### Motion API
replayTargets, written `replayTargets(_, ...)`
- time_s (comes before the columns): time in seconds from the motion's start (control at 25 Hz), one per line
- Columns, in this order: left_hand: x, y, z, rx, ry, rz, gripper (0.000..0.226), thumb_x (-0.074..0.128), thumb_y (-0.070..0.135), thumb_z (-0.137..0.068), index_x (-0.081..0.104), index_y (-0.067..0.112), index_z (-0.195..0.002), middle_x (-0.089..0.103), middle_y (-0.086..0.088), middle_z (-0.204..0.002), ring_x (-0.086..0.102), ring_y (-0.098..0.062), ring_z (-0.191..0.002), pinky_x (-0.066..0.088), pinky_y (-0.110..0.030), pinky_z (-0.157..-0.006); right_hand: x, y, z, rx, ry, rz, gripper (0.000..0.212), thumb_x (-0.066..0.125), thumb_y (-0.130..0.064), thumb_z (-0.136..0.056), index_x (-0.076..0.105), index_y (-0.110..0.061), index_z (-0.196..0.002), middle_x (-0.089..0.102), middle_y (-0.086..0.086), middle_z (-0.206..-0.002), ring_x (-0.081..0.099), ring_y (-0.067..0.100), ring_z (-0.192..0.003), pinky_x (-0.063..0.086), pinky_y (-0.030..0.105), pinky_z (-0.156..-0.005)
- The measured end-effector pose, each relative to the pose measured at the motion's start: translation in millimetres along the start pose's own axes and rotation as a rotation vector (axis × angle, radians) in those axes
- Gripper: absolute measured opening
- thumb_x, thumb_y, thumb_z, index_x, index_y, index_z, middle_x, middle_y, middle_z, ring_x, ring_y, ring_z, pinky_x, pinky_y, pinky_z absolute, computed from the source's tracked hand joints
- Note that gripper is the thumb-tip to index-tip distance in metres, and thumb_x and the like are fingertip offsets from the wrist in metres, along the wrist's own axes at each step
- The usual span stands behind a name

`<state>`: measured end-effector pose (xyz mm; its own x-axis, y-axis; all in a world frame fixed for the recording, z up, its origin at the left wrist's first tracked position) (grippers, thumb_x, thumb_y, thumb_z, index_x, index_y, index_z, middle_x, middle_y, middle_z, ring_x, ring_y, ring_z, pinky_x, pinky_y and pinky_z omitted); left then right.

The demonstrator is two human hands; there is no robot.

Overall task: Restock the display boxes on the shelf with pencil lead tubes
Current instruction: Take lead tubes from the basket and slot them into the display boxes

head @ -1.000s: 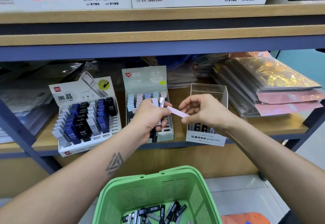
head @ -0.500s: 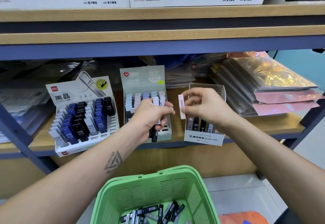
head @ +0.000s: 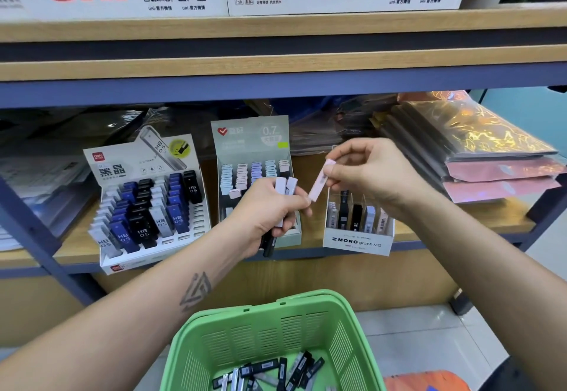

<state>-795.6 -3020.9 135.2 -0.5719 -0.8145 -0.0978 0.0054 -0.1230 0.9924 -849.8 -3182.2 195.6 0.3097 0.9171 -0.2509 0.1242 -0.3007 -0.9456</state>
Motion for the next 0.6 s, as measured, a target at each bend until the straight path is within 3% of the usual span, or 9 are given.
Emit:
replayTargets(0.12,-3,-6,-1,-0.078,-0.036,0.105,0.011,0.069,0.011,-0.09,0.06,0.005,-0.091,0.063,-0.017,-0.073,0.041,-0.015,-0.045,0.027,-0.019,-0.035,-23,-5,-5,-0.011,0.077,0.036,0.013,0.074,-0.003,-0.089,0.07,0.0,-0.1,0.076,0.015,-0.086,0.077,0.027,-0.082,0.063,0.037,-0.076)
replayTargets(0.32,13,-19,0,-0.256,-0.074,0.182,0.036,0.082,0.033,-0.081,0.058,0.009,-0.093,0.049,-0.004,-0.058,0.037,-0.011,-0.042,0.024,-0.016,-0.034,-42,7,0,-0.002,0.149,0.189,0.007,0.076,-0.003,-0.087,0.071,-0.005,-0.092,0.076,0.013,-0.084,0.076,0.024,-0.076,0.064,0.042,-0.075)
replayTargets(0.48,33,-24,-4,-0.326,-0.099,0.268,0.028,0.071,0.034,-0.089,0.052,0.013,-0.089,0.037,0.001,-0.057,0.031,-0.009,-0.04,0.02,-0.015,-0.035,-65,9,6,0.02,0.139,0.332,0.009,0.078,-0.002,-0.085,0.073,-0.008,-0.09,0.075,0.01,-0.08,0.076,0.02,-0.071,0.064,0.037,-0.072)
replayTargets(0.6,46,-28,-7,-0.328,-0.129,0.252,0.023,0.068,0.029,-0.091,0.051,0.014,-0.086,0.038,0.0,-0.056,0.033,-0.01,-0.039,0.022,-0.015,-0.034,-79,16,13,0.053,0.09,0.577,0.009,0.081,-0.008,-0.084,0.074,-0.014,-0.086,0.074,0.002,-0.074,0.073,0.012,-0.065,0.056,0.023,-0.06)
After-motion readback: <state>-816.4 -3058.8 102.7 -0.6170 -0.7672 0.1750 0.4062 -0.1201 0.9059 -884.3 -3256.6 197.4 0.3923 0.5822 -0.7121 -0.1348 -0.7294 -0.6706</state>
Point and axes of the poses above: each hand's wrist, its own z-axis away from the middle knuckle, its own x-axis out of the palm, y = z × x, the point moved 9 cm from there along -z, towards the middle knuckle
